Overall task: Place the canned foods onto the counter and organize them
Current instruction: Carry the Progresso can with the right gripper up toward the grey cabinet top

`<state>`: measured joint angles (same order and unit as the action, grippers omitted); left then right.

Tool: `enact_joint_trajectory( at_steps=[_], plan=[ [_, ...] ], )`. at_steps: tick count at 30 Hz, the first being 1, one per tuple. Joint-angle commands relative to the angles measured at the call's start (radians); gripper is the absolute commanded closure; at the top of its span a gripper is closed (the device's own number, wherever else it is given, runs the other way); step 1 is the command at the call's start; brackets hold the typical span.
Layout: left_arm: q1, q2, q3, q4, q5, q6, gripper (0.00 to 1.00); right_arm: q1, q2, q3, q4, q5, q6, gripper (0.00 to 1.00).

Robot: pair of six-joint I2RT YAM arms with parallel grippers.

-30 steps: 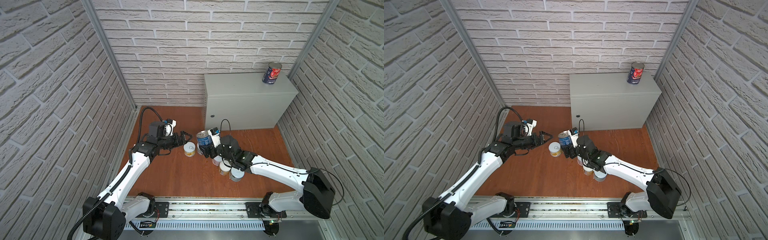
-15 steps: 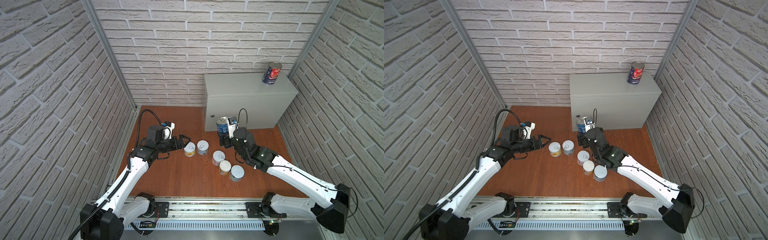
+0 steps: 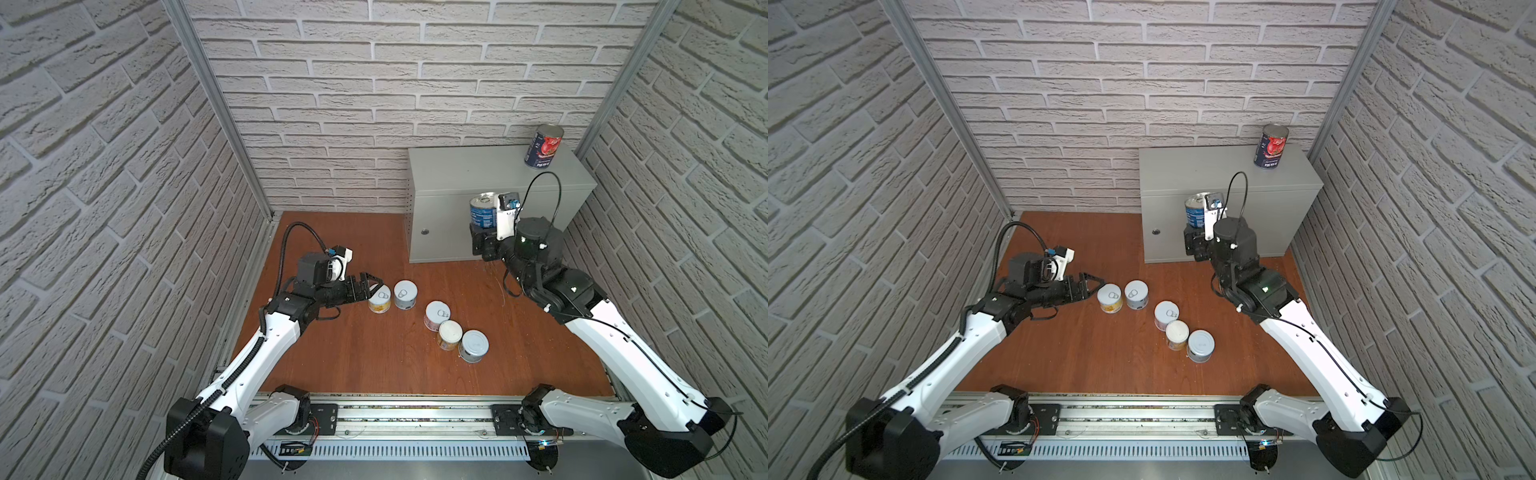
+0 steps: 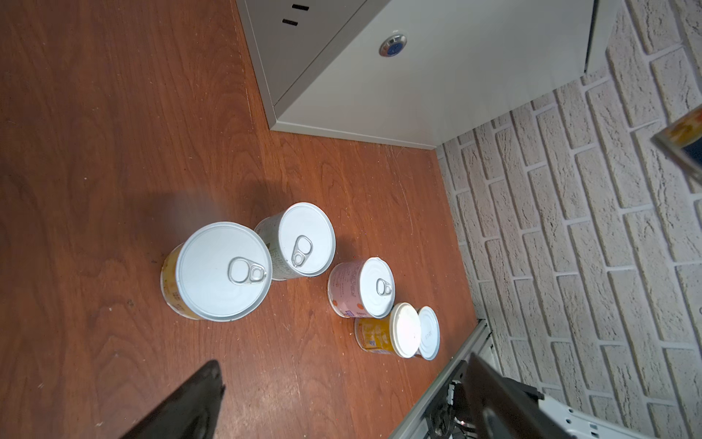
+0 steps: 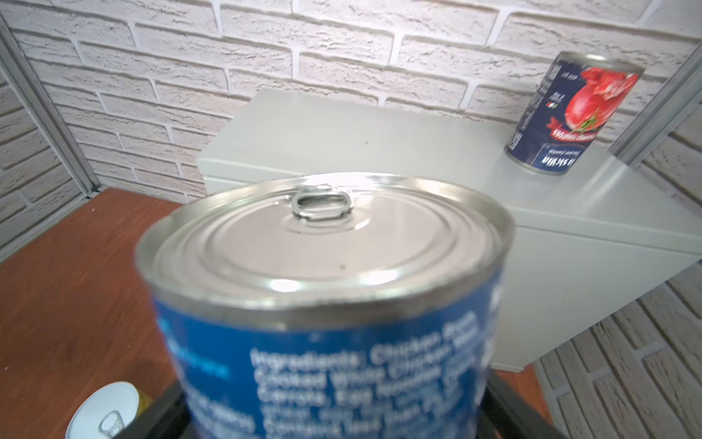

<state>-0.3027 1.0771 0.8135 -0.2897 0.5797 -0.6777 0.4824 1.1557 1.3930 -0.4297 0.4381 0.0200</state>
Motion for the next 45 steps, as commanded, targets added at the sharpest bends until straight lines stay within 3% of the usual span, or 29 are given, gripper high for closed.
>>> enact_joint_trajectory(
  at_steps=[1,12,19,22,34,45],
  plan=[
    [0.013,-0.003,-0.017,0.06,0.023,0.004,0.02,-0.056,-0.002,0.081,0.152,-0.055,-0.013,0.4],
    [0.014,0.007,-0.014,0.053,0.029,0.006,0.02,-0.142,0.043,0.177,0.217,-0.082,-0.002,0.38],
    [0.014,0.018,-0.019,0.077,0.04,-0.009,0.02,-0.199,0.133,0.284,0.248,-0.104,-0.073,0.38],
    [0.014,0.018,-0.019,0.073,0.036,-0.004,0.02,-0.254,0.164,0.313,0.256,-0.189,-0.041,0.37],
    [0.012,-0.014,-0.009,0.004,-0.081,0.053,0.01,-0.397,0.236,0.344,0.326,-0.267,0.074,0.37],
    [0.012,-0.06,-0.003,-0.034,-0.147,0.047,0.02,-0.426,0.364,0.452,0.35,-0.252,0.08,0.37]
  ],
)
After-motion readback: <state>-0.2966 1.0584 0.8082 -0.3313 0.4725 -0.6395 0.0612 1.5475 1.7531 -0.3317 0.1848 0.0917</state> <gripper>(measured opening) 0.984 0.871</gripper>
